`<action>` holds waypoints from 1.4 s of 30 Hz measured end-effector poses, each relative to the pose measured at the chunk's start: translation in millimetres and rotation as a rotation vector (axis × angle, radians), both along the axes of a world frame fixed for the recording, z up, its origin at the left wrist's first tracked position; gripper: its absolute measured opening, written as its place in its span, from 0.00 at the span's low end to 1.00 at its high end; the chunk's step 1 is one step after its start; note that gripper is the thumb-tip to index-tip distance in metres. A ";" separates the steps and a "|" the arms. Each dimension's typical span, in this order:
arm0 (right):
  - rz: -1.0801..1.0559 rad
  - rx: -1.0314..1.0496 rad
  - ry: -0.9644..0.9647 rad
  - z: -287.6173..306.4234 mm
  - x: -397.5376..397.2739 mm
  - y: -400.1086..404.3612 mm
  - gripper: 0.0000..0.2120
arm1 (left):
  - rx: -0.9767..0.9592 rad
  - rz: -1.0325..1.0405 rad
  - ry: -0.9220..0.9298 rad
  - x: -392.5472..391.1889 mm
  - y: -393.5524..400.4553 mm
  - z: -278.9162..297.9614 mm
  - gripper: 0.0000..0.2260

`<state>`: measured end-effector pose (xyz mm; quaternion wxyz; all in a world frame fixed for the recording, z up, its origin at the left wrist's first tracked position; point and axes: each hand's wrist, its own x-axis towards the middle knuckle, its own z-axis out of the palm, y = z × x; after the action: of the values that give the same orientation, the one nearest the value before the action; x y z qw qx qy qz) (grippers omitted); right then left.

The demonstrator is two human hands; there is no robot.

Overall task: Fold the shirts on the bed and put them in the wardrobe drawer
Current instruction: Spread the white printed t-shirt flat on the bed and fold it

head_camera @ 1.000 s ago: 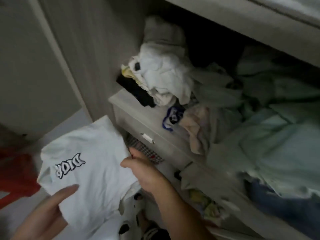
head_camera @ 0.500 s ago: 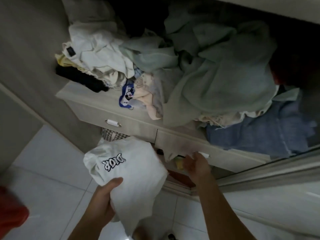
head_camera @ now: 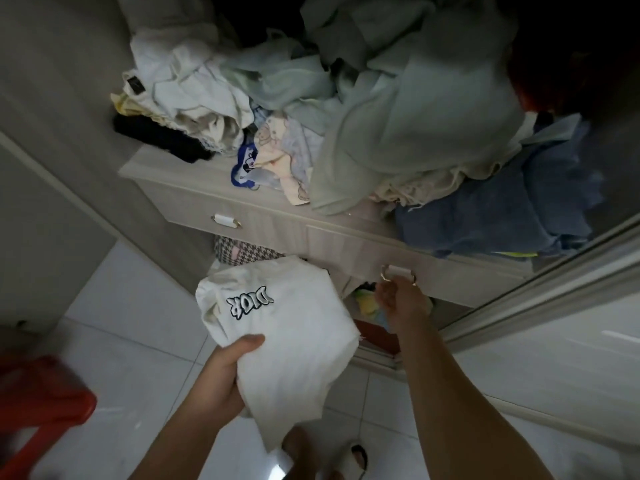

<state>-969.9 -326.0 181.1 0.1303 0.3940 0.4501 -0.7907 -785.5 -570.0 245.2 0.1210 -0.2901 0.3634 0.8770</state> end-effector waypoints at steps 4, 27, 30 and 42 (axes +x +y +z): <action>0.030 0.081 -0.019 8.4 0.2 1.7 0.05 | -0.008 0.003 0.048 15.9 0.9 3.8 0.24; 0.030 0.213 -0.091 26.1 241.8 -10.9 0.05 | -0.136 -0.181 0.376 48.8 -73.6 128.3 0.20; 0.015 0.240 -0.127 33.3 270.6 -15.8 0.05 | -0.087 -0.218 0.366 33.1 -64.2 123.7 0.18; 0.742 0.375 -0.220 114.9 286.6 11.3 0.14 | 0.092 -0.296 0.247 -7.9 -4.4 105.8 0.21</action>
<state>-683.3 -314.8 296.0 0.3791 0.3044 0.6806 -0.5481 -793.4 -574.4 351.0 0.2165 -0.1178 0.3739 0.8941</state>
